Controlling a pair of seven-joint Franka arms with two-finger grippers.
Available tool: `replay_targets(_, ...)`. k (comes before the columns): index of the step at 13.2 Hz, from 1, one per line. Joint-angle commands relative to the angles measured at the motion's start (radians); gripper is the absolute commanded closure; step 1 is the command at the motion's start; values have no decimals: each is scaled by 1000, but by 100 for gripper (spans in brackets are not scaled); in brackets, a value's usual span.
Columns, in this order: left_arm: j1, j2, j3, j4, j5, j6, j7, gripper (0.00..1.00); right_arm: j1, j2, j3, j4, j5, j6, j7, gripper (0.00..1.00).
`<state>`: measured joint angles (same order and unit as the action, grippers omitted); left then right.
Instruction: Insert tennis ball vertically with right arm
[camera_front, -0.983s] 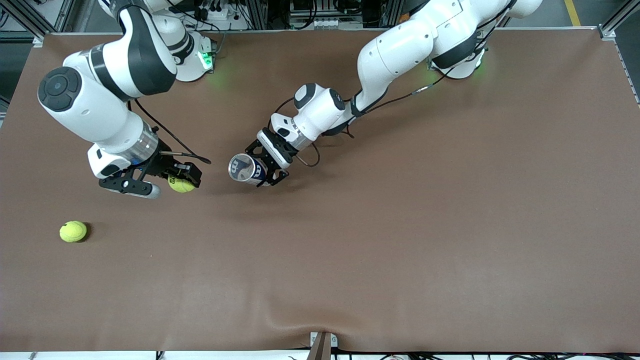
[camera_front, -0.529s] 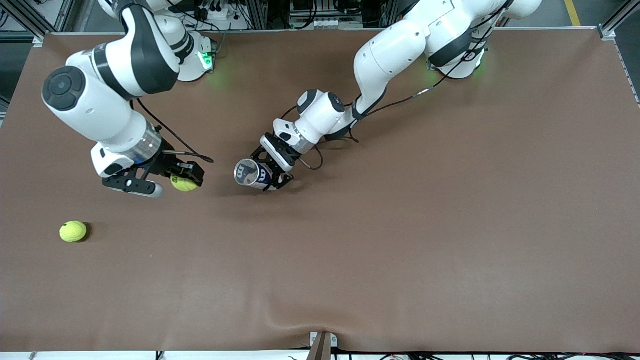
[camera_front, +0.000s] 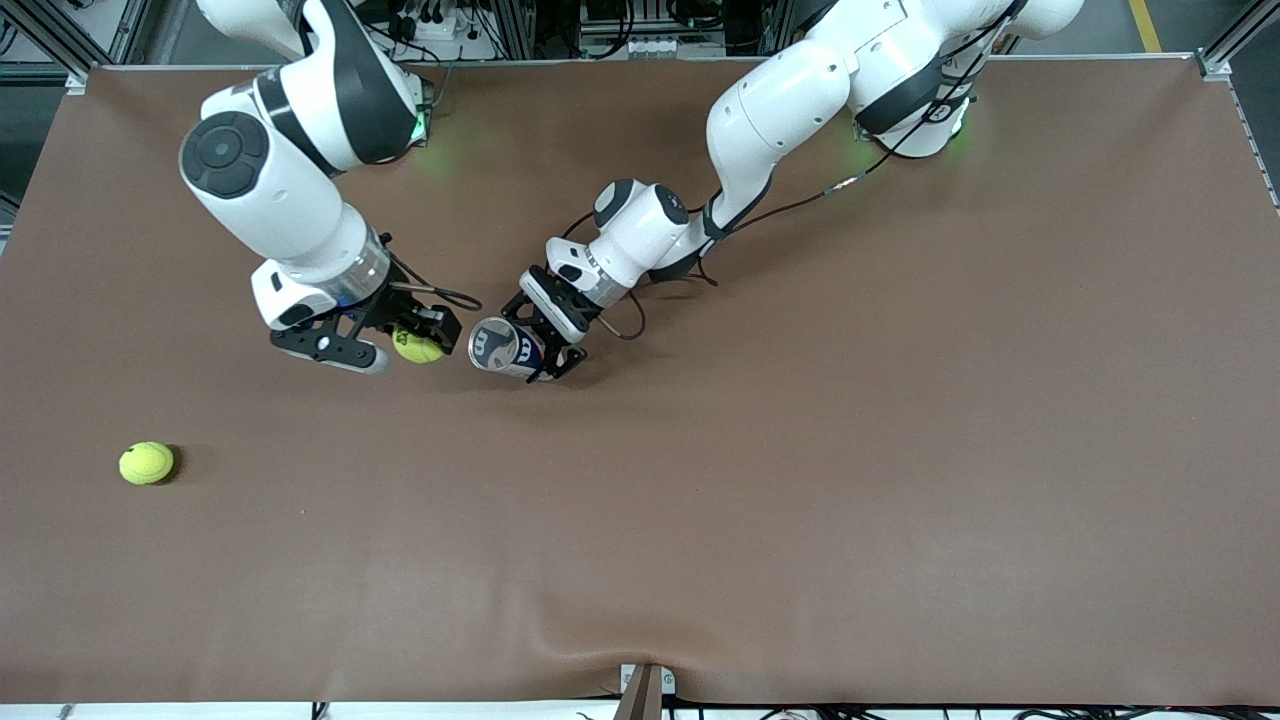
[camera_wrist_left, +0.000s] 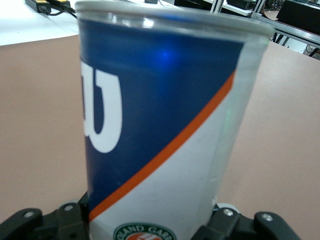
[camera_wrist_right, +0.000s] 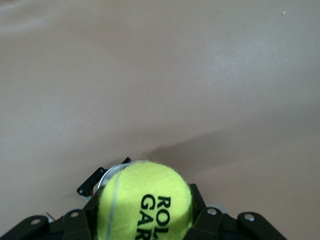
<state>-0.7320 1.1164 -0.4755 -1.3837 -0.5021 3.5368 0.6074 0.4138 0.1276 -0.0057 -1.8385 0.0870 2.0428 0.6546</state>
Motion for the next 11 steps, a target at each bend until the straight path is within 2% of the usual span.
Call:
replay_targets(1,-17,22,12,32,-18,14,-5,24,-12,-14,42,-31,-45,8,81,86)
replay_targets(4,-17,25,12,29,-18,14,-5,24,-7,0,50,-44,-62,26,82,86)
replay_targets(7,-15,29,14,28,-16,14,-5,24,-3,30,52,-79,-62,121,83,87)
replay_targets(11,-18,28,31,34,-18,14,-6,24,28,72,56,-77,-62,177,138,87)
